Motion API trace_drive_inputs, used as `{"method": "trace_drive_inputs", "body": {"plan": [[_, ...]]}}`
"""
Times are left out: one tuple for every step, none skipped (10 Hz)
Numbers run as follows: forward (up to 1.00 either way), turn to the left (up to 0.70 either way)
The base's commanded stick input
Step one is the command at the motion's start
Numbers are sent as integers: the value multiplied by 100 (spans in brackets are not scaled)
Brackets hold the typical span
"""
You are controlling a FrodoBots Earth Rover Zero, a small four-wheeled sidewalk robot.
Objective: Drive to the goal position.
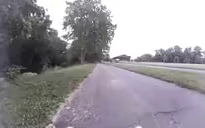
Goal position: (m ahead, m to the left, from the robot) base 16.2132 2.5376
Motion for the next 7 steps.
{"method": "trace_drive_inputs", "body": {"plan": [[70, -1], [70, -1], [70, -1], [70, -1], [70, -1], [70, -1], [70, -1]]}}
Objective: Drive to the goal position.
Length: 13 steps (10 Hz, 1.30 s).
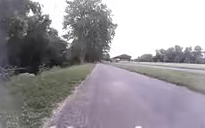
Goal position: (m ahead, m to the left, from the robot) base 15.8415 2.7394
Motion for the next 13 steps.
{"method": "trace_drive_inputs", "body": {"plan": [[70, -1], [70, -1], [70, -1], [70, -1], [70, -1], [70, -1], [70, -1], [70, -1], [70, -1], [70, -1], [70, -1], [70, -1], [70, -1]]}}
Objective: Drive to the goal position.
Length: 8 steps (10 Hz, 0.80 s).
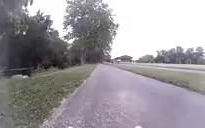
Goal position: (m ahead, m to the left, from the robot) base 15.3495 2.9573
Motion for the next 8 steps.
{"method": "trace_drive_inputs", "body": {"plan": [[70, -1], [70, -1], [70, 0], [70, 2], [70, 4], [70, 5], [70, 6], [70, 2]]}}
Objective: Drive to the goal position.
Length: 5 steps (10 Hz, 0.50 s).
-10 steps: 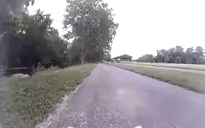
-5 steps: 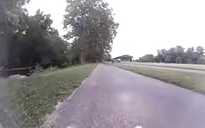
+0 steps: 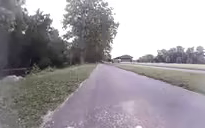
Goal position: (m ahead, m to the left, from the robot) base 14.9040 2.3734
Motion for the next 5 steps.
{"method": "trace_drive_inputs", "body": {"plan": [[70, 1], [70, 0], [70, 0], [70, 0], [70, 0]]}}
